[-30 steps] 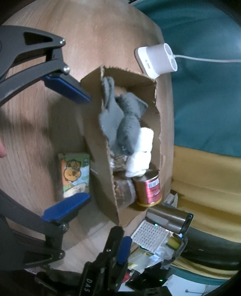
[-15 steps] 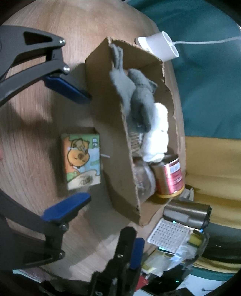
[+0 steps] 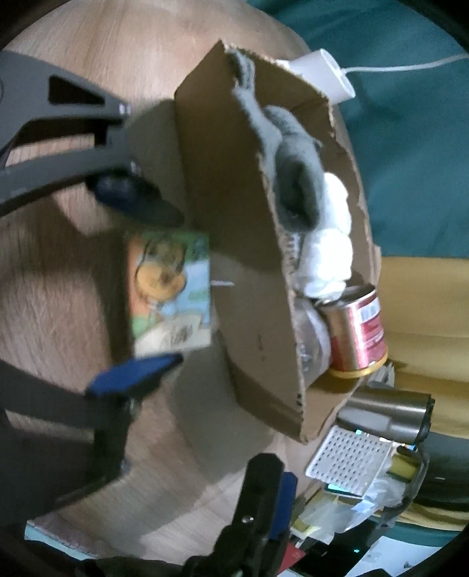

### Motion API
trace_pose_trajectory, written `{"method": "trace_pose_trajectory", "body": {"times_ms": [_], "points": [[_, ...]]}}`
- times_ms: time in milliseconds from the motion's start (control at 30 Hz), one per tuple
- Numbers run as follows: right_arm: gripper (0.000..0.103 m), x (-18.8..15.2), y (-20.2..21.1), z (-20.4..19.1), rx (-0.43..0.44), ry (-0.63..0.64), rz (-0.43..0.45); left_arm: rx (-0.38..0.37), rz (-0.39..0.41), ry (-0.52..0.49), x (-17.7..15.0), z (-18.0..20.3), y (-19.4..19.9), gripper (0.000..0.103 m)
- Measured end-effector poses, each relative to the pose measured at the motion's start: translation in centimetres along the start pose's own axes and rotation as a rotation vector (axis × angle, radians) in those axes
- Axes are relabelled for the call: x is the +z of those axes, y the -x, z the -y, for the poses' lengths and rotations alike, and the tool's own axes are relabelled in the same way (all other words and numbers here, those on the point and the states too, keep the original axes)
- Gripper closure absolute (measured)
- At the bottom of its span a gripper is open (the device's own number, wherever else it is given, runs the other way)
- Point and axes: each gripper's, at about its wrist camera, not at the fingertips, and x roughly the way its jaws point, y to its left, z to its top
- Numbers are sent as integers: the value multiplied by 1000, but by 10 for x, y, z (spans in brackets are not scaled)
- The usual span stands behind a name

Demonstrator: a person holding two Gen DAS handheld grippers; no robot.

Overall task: Organize objects
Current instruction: 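Move the left tool to the cartoon tissue pack and grasp it, then lift the cartoon tissue pack with the left tool over the box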

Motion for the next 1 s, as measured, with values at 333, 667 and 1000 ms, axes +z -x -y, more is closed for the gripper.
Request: {"method": "trace_pose_trajectory", "body": {"times_ms": [333, 667, 1000], "points": [[34, -1, 3, -8, 9, 3, 4, -18, 20, 14, -7, -10, 17, 38], [34, 3, 10, -22, 10, 21, 16, 14, 104, 51, -6, -26, 51, 37], [34, 6, 14, -37, 10, 45, 23, 30, 152, 80, -6, -44, 76, 37]]}}
